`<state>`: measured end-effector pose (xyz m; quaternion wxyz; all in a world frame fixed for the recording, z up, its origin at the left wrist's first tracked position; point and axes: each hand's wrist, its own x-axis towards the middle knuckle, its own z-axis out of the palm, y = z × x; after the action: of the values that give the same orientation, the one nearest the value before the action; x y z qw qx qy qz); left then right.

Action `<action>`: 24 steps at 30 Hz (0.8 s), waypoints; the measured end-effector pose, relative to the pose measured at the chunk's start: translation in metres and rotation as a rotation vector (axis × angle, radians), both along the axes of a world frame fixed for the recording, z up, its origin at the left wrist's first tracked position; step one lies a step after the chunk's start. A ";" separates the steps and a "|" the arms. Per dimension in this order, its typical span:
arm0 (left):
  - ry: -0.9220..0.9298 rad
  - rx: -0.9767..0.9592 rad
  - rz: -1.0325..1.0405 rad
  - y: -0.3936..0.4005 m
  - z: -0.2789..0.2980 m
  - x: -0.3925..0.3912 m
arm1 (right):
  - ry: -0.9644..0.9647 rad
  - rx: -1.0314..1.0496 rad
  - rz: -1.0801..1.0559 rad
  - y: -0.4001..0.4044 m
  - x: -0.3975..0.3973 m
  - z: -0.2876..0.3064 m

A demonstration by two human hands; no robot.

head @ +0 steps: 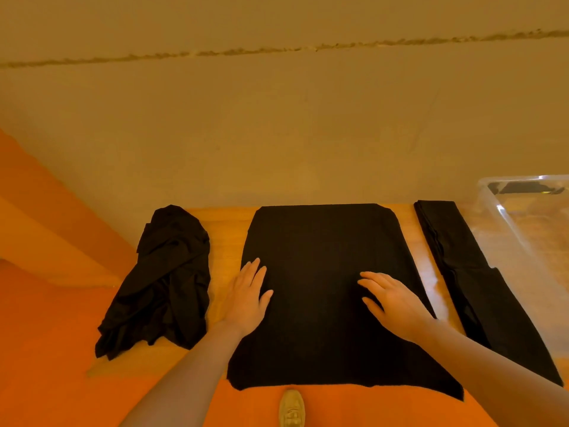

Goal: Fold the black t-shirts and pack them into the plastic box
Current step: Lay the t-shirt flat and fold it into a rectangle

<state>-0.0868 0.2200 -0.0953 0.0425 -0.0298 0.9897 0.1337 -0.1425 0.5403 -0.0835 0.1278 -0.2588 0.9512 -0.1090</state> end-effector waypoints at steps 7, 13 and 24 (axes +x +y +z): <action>-0.071 0.023 0.018 -0.028 -0.011 -0.058 | 0.051 0.001 0.050 -0.095 -0.046 -0.012; -0.084 0.101 0.251 -0.049 -0.021 -0.108 | 0.029 0.012 0.074 -0.174 -0.082 -0.021; -0.075 0.185 0.237 -0.053 -0.018 -0.196 | 0.106 0.026 -0.039 -0.213 -0.086 -0.058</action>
<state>-0.2829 0.1669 -0.1135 0.0660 -0.1473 0.9604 0.2273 -0.2289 0.3272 -0.1412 0.0785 -0.2439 0.9628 -0.0855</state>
